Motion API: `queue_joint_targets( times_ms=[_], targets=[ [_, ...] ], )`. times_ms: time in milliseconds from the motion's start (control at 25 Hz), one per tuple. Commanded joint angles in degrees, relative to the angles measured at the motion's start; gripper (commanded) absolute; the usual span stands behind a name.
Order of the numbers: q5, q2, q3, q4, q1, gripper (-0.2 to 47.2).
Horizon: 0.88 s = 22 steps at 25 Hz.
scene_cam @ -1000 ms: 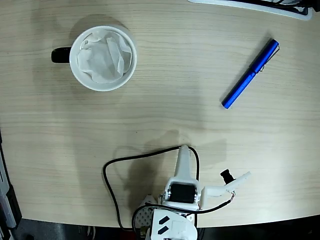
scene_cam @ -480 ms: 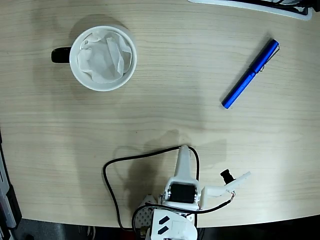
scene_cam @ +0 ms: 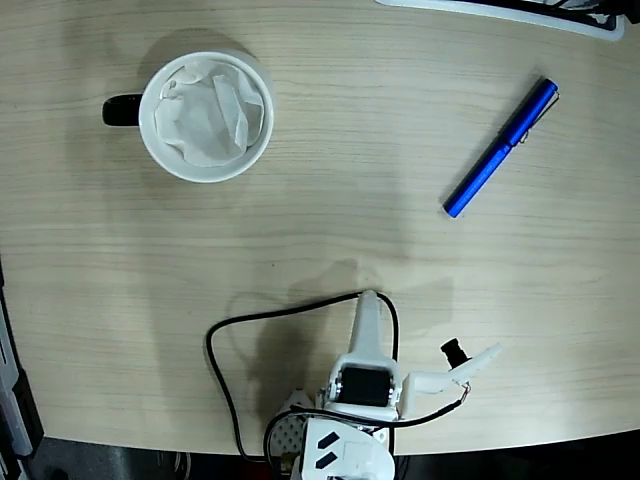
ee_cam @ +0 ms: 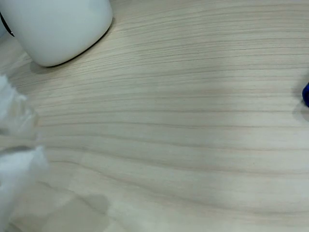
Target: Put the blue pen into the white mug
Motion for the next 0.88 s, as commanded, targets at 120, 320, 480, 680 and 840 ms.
queue_joint_targets(
  times_ms=[120,320,480,680,840],
  targets=[
    [-0.26,3.87,-0.26,1.23,-0.26,0.0],
    [-1.85,2.46,-2.29,-0.26,1.14,0.0],
    [-4.57,-2.99,-7.03,-3.69,1.05,0.0],
    [-8.61,-18.46,-16.17,-7.38,1.41,0.0],
    [-13.97,-33.31,-27.25,-7.38,3.16,0.0]
  ],
)
